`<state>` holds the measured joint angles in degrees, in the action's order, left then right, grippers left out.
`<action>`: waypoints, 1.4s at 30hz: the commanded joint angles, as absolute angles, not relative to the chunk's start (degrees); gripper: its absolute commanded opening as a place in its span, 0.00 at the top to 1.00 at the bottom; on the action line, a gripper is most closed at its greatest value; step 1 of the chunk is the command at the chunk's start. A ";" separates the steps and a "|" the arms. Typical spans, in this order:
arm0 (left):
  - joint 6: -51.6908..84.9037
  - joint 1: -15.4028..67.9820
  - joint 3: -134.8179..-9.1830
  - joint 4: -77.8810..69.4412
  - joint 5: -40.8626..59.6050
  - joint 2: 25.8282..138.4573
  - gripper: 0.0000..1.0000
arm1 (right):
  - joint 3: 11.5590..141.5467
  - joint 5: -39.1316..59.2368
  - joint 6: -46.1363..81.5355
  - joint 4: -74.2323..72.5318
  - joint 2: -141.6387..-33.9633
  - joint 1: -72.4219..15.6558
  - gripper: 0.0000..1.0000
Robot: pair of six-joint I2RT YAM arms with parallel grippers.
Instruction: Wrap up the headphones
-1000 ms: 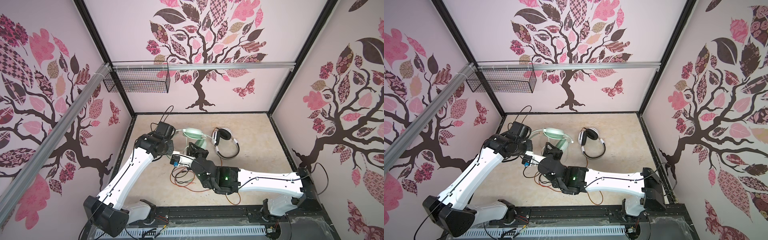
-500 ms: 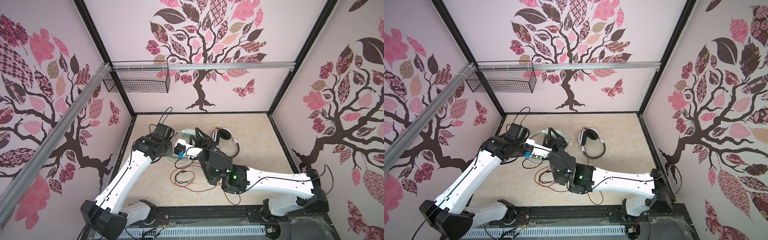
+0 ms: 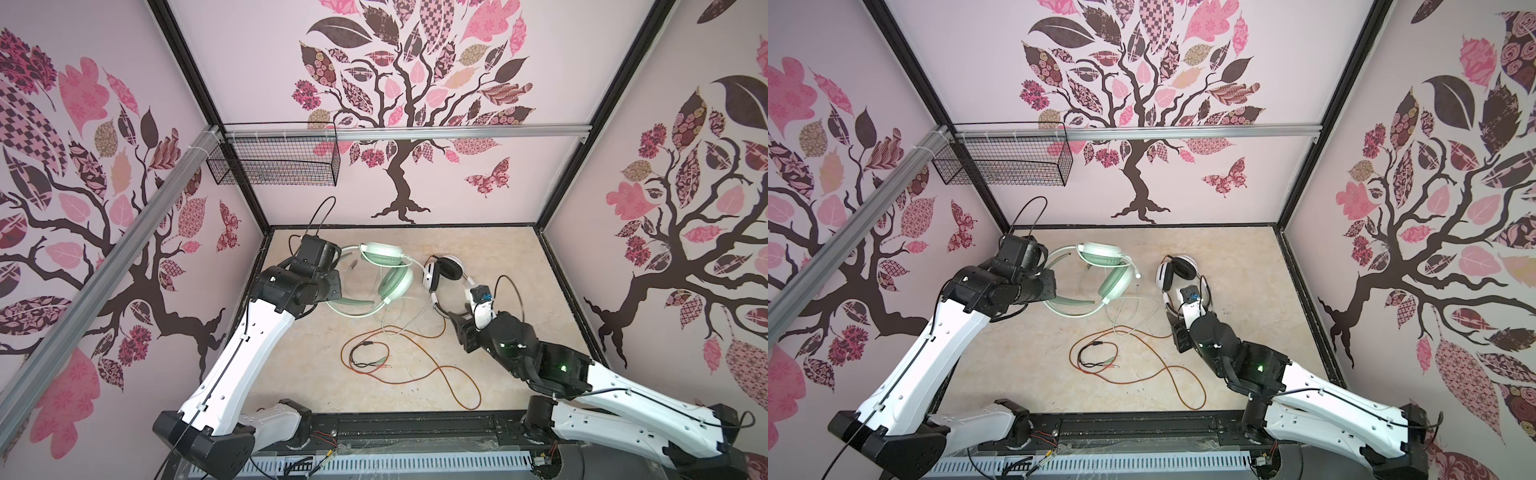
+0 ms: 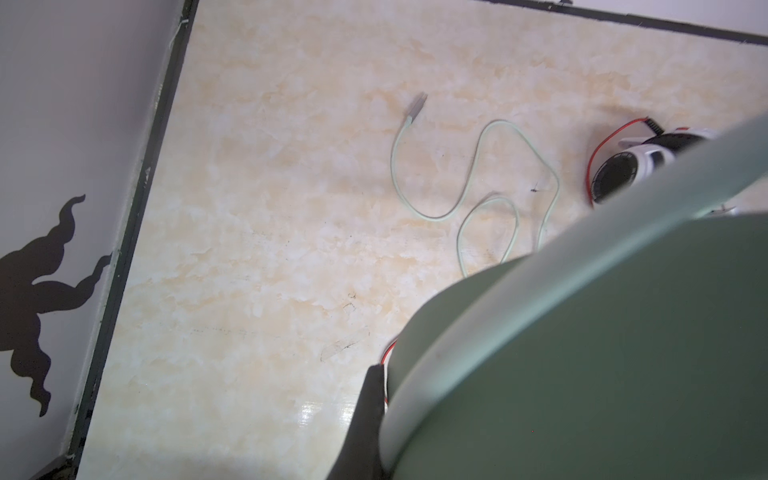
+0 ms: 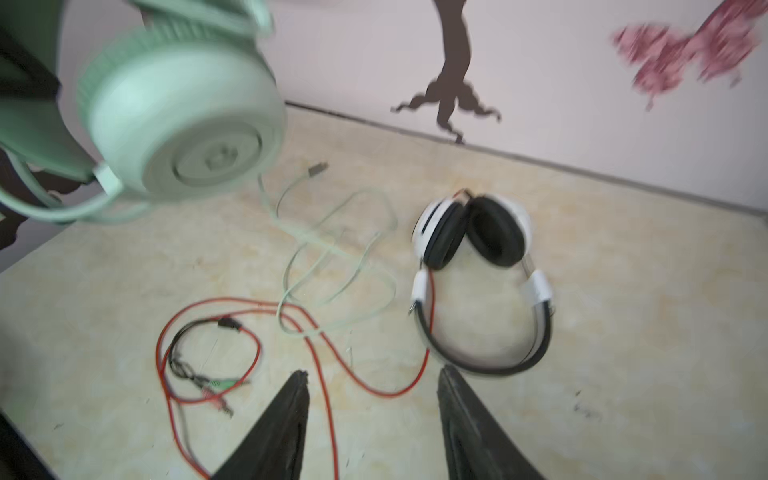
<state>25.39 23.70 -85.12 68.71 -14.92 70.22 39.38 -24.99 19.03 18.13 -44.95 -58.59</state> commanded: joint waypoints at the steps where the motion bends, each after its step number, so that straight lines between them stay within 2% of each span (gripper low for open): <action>1: 25.88 23.38 -89.62 66.67 -14.06 69.59 1.00 | 33.28 -9.02 37.85 13.39 -44.12 -56.28 0.47; 6: 25.60 23.18 -91.27 67.26 -13.97 70.14 1.00 | 21.47 -1.57 49.33 -7.57 -46.69 -55.77 0.41; 9: 25.40 23.10 -92.69 67.95 -13.69 70.22 1.00 | 19.63 2.27 50.89 -18.32 -53.60 -54.81 0.40; 16: 26.28 23.13 -103.54 70.60 -11.43 71.52 1.00 | 27.80 7.01 42.34 -22.49 -69.31 -52.05 0.37; 19: 26.77 23.12 -109.87 71.91 -11.31 72.67 1.00 | 30.01 12.87 41.53 -25.40 -73.69 -47.82 0.37; 28: 27.42 23.12 -128.13 75.52 -10.53 78.58 1.00 | 40.25 15.09 30.44 -22.18 -79.97 -45.76 0.34; 35: 27.05 23.11 -137.17 77.95 -10.63 83.33 1.00 | 46.44 15.19 21.26 -19.75 -83.95 -45.74 0.22; 38: 26.84 23.12 -138.63 77.97 -10.98 84.38 1.00 | 46.78 18.13 18.08 -24.58 -86.28 -45.78 0.16; 42: 26.72 23.12 -139.48 77.94 -11.34 85.37 1.00 | 43.96 21.80 20.70 -40.23 -90.37 -45.79 0.12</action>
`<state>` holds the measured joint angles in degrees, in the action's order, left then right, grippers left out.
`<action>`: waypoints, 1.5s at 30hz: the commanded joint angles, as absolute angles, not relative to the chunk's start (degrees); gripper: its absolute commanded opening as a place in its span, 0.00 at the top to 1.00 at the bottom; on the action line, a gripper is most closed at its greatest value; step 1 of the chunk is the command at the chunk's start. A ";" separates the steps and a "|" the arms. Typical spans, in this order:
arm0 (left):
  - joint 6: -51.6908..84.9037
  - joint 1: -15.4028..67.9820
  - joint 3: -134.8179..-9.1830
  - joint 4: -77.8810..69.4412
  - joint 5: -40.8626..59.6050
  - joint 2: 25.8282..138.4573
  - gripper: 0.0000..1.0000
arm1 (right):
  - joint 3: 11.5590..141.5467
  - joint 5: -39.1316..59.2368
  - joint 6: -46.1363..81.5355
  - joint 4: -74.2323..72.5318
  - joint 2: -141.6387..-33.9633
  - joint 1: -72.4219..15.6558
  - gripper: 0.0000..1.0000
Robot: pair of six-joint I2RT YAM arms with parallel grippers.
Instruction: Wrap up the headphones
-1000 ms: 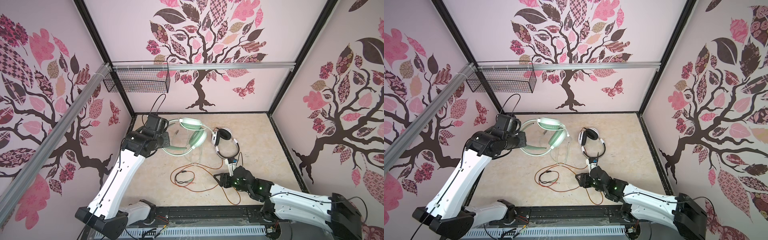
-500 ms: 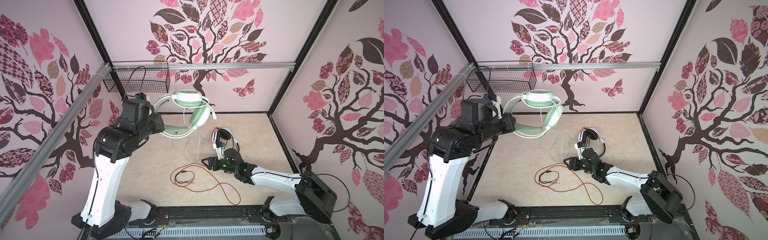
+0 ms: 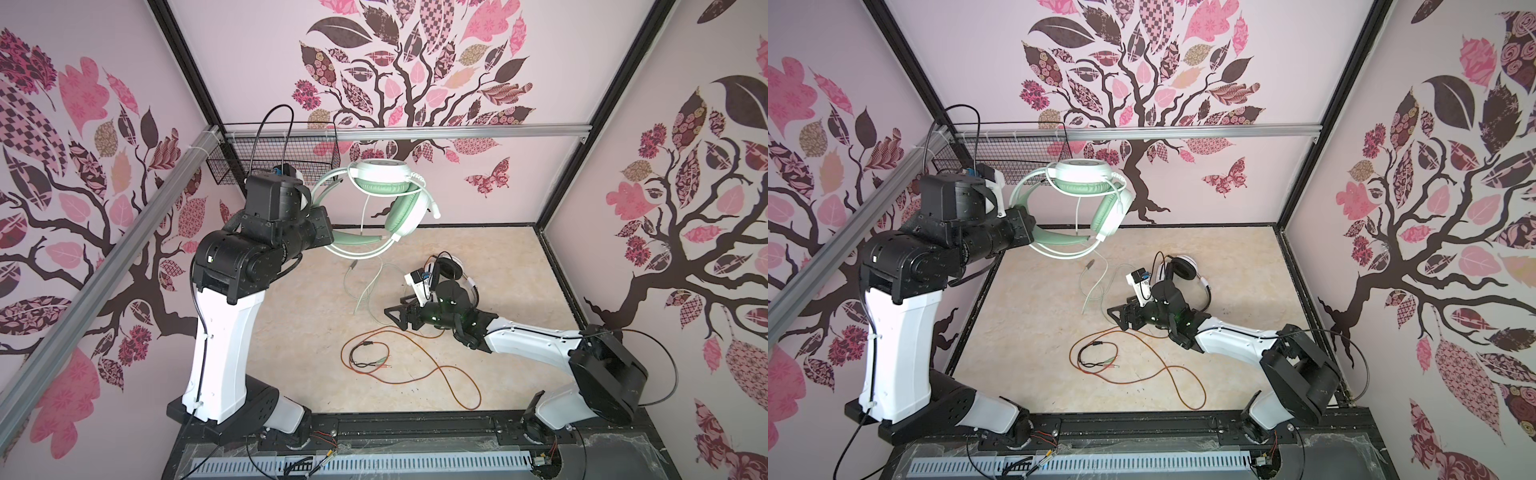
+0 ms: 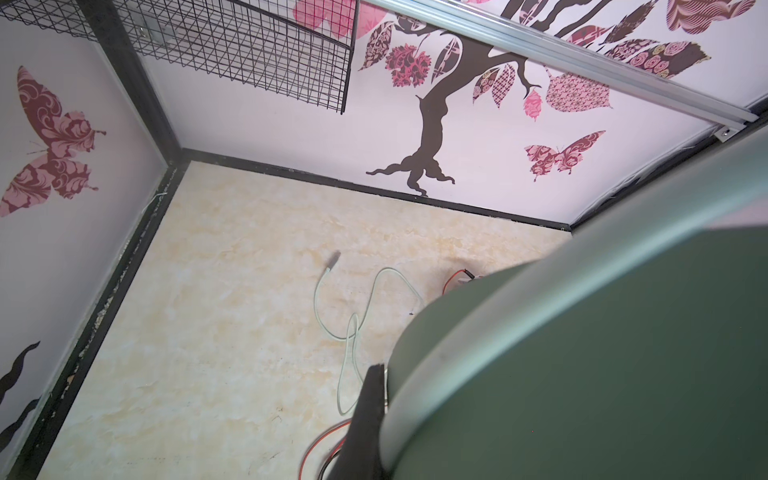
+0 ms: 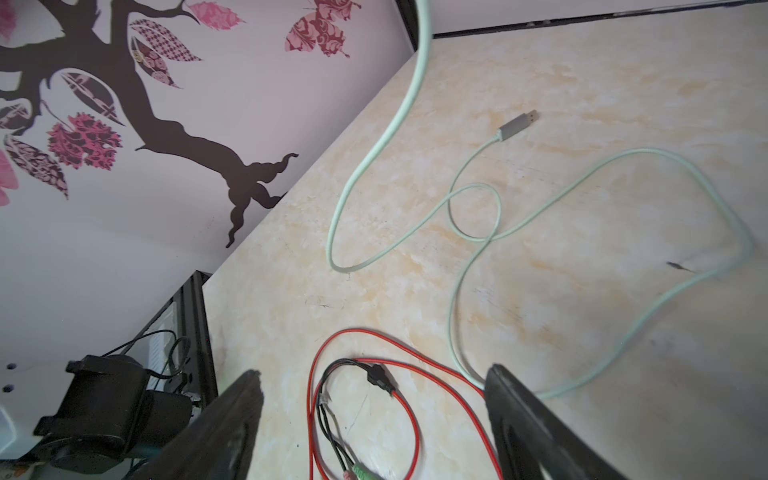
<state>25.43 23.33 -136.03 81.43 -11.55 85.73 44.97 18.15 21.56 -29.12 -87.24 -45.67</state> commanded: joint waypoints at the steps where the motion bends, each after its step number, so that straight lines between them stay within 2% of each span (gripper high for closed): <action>1: 26.62 23.10 -139.70 77.95 -11.34 85.64 1.00 | 42.89 22.04 22.41 -45.70 -91.91 -45.72 0.12; 8: 26.48 22.94 -140.34 77.39 -10.92 86.48 1.00 | 39.16 21.89 23.13 -87.14 -108.69 -45.75 0.16; 11: 26.45 22.56 -140.43 77.32 -10.56 86.83 1.00 | 42.27 21.46 24.25 -95.85 -115.60 -45.78 0.17; 25: 26.45 20.83 -139.43 76.55 -8.53 87.19 1.00 | 56.95 21.61 29.65 -90.87 -126.73 -47.66 0.31; 33: 26.45 20.57 -139.26 76.55 -8.53 86.77 1.00 | 58.99 19.34 31.44 -89.00 -129.57 -48.61 0.38; 45: 26.54 20.48 -138.96 76.53 -8.26 86.51 1.00 | 66.56 19.44 31.96 -85.82 -133.85 -52.13 0.38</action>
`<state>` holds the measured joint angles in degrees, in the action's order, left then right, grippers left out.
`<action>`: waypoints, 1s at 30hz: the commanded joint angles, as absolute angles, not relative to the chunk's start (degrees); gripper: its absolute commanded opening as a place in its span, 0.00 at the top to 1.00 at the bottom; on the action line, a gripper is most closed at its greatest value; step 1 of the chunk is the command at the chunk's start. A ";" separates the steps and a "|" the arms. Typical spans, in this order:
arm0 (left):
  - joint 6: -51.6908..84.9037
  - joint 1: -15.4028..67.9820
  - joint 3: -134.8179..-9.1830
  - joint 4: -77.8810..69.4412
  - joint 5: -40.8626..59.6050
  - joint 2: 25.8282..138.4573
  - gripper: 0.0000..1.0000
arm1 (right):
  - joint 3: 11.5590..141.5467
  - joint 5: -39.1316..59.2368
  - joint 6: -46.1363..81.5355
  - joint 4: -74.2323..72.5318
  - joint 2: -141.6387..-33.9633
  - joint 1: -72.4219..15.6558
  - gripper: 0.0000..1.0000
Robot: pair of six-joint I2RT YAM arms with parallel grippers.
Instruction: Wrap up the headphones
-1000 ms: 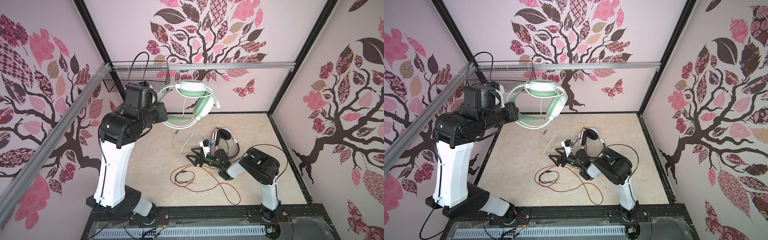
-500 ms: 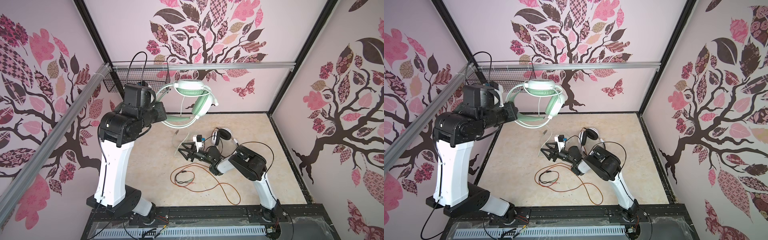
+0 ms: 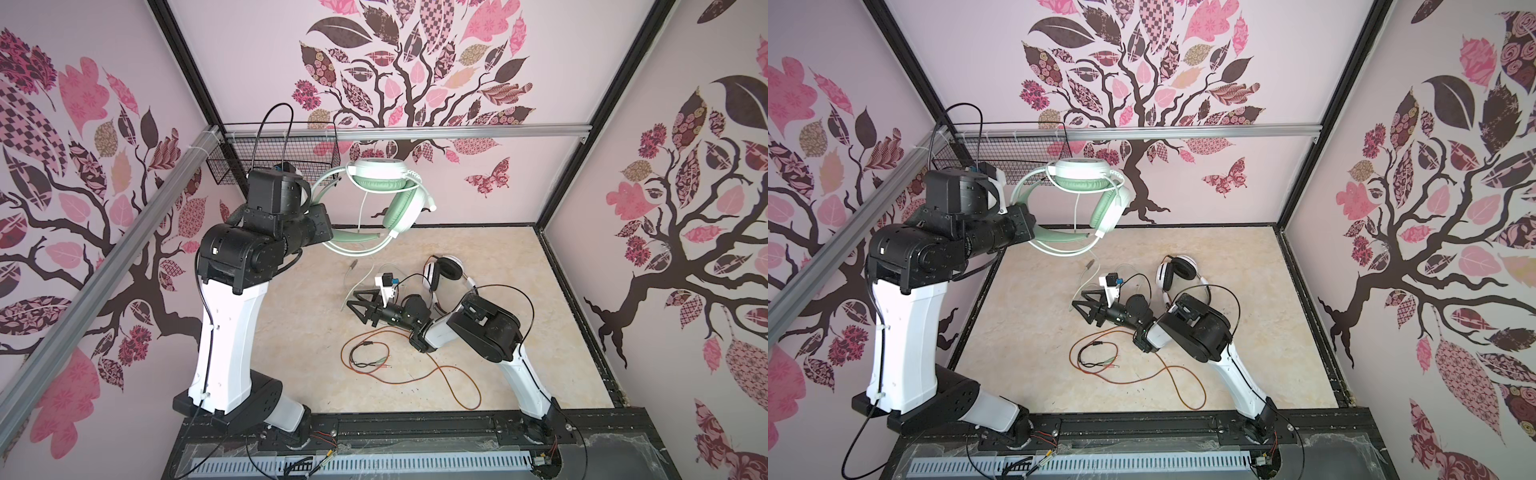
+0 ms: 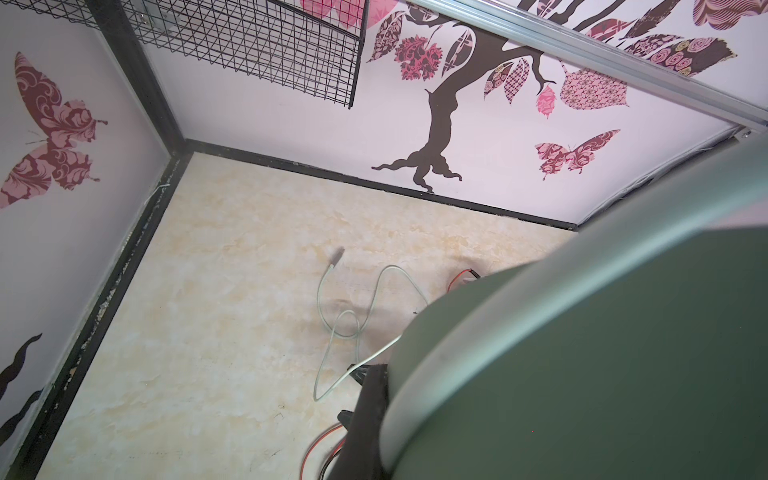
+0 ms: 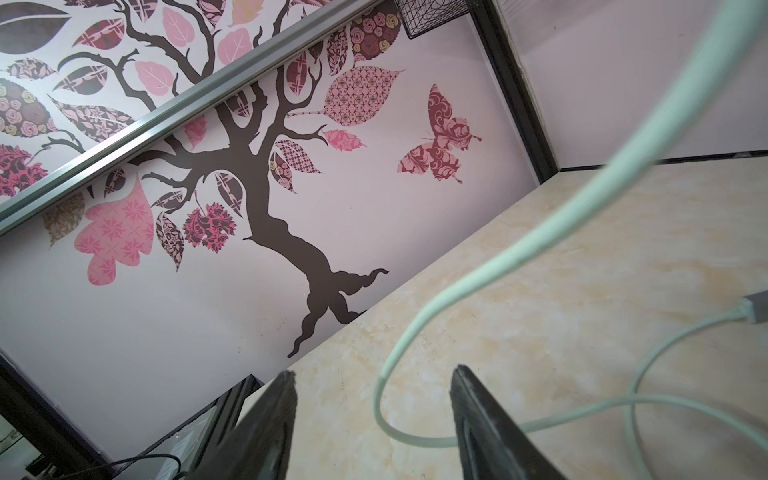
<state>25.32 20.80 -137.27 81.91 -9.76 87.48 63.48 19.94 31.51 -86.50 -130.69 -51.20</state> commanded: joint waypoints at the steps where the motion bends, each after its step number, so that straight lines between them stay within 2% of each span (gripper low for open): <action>1: 26.54 20.48 -138.88 76.54 -8.26 86.59 1.00 | 67.66 19.34 32.09 -85.50 -134.60 -52.30 0.38; 7: 26.55 20.48 -138.65 76.47 -8.29 86.40 1.00 | 74.71 17.28 34.02 -83.41 -138.56 -54.20 0.40; 13: 26.48 20.39 -138.47 76.52 -8.61 86.03 1.00 | 71.64 14.88 35.40 -86.38 -138.61 -56.15 0.52; 15: 26.53 20.31 -138.57 76.49 -8.57 86.00 1.00 | 68.93 14.42 36.11 -88.08 -137.89 -56.63 0.60; 20: 26.57 20.04 -138.76 75.88 -8.62 86.70 1.00 | 60.56 14.44 36.11 -90.56 -134.10 -57.77 0.97; 21: 26.47 19.87 -138.82 75.83 -8.61 86.82 1.00 | 58.87 14.88 35.54 -89.86 -132.85 -57.98 1.00; 24: 26.37 19.45 -138.89 75.24 -8.88 87.91 1.00 | 53.04 17.11 33.26 -83.47 -126.93 -58.27 1.00; 30: 25.34 18.21 -138.63 73.80 -10.57 91.22 1.00 | 43.91 20.78 25.14 -58.27 -111.11 -58.63 1.00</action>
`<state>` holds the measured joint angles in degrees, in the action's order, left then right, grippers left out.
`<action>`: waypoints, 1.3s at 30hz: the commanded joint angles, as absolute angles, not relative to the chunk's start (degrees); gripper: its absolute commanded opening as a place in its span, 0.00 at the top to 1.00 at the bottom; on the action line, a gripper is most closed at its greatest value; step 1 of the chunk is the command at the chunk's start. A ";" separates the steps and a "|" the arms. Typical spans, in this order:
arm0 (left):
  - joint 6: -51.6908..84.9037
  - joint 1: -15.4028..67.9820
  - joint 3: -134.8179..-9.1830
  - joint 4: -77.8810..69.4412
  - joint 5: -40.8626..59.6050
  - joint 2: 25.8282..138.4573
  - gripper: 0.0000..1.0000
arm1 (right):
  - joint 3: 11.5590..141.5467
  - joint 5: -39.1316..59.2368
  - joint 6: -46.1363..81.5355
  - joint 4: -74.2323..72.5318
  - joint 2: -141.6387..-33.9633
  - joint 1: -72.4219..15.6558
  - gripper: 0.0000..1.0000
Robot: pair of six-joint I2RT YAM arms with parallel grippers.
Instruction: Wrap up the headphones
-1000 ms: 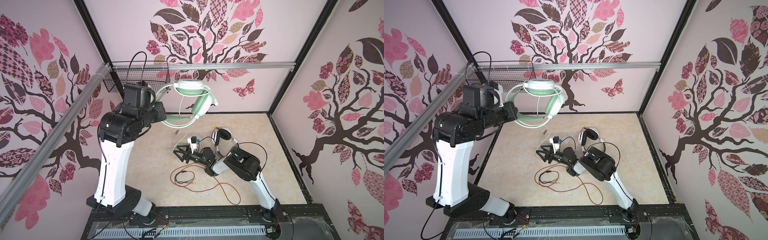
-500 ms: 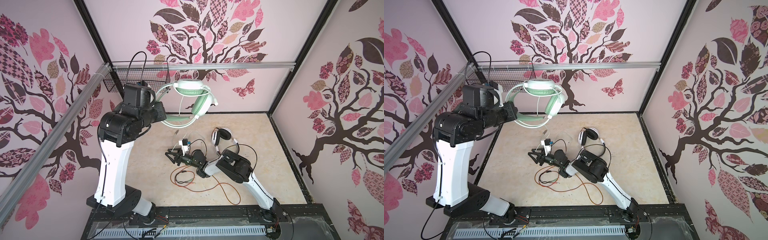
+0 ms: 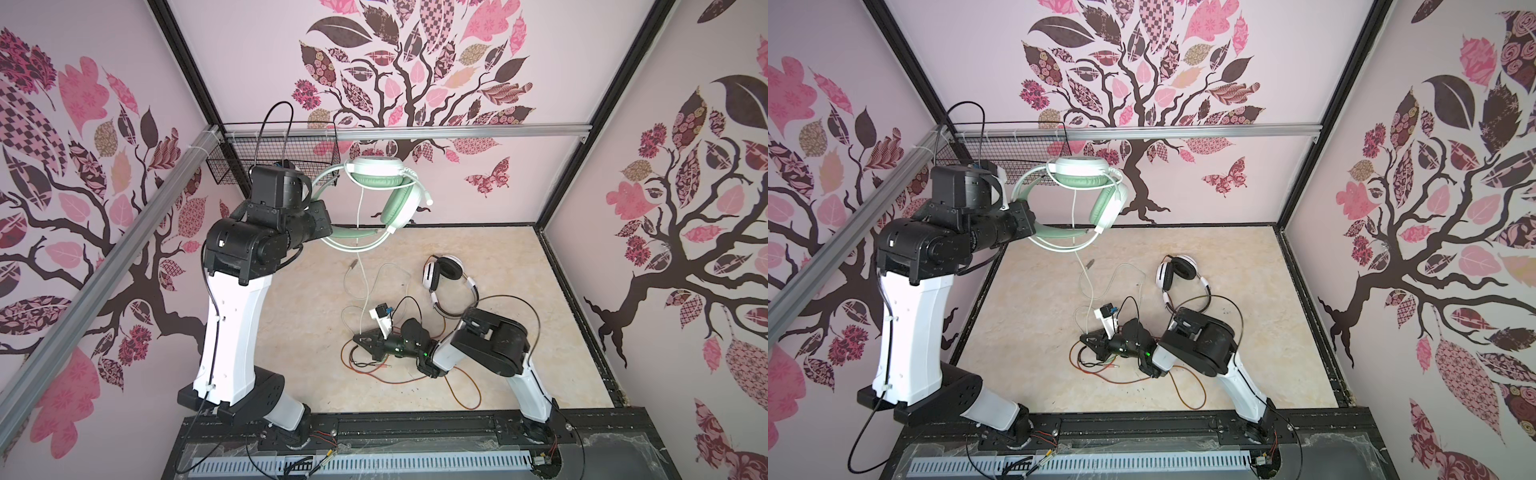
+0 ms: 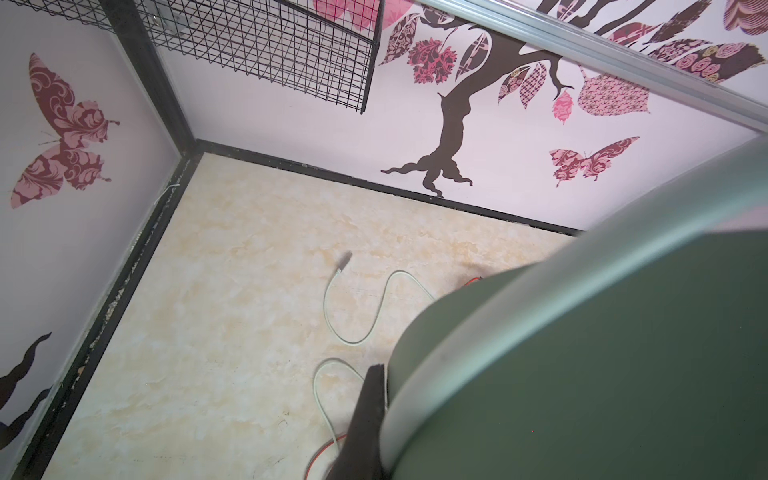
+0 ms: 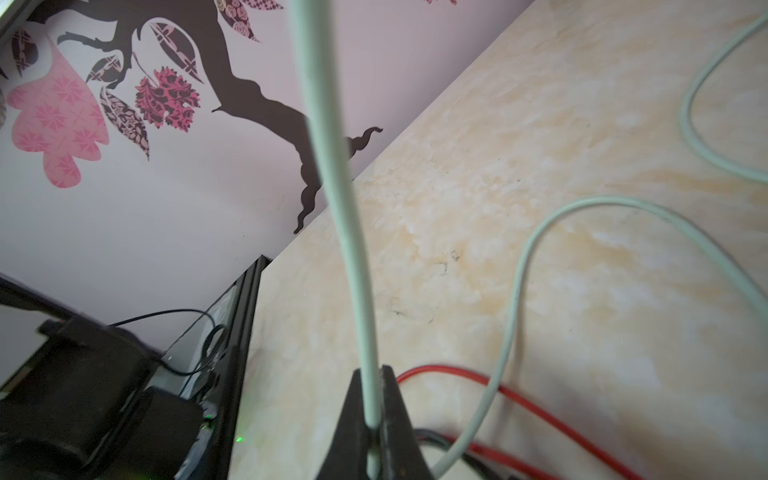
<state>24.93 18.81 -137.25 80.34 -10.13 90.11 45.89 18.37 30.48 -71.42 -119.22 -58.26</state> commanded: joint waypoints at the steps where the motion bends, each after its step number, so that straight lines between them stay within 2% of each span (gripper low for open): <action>1: 25.15 18.00 -138.75 73.43 -10.96 91.84 1.00 | 43.05 20.74 23.47 -53.66 -108.26 -58.71 1.00; 8: 25.11 11.75 -143.01 73.33 -7.24 97.30 1.00 | 40.65 14.57 12.20 -25.21 -90.89 -60.95 1.00; 13: 25.67 7.95 -143.97 72.27 -5.29 99.85 1.00 | 40.80 11.09 8.59 -13.14 -82.64 -61.80 1.00; 20: 25.15 6.63 -145.37 71.99 -6.07 102.55 1.00 | 40.61 3.06 4.65 0.65 -73.61 -61.90 1.00; 31: 25.05 4.55 -145.29 71.97 -5.06 103.63 1.00 | 45.27 -13.90 -0.69 17.71 -67.21 -61.95 1.00; 39: 26.03 2.44 -143.22 71.64 -2.39 102.54 1.00 | 44.70 -26.23 -3.31 19.78 -66.14 -61.88 1.00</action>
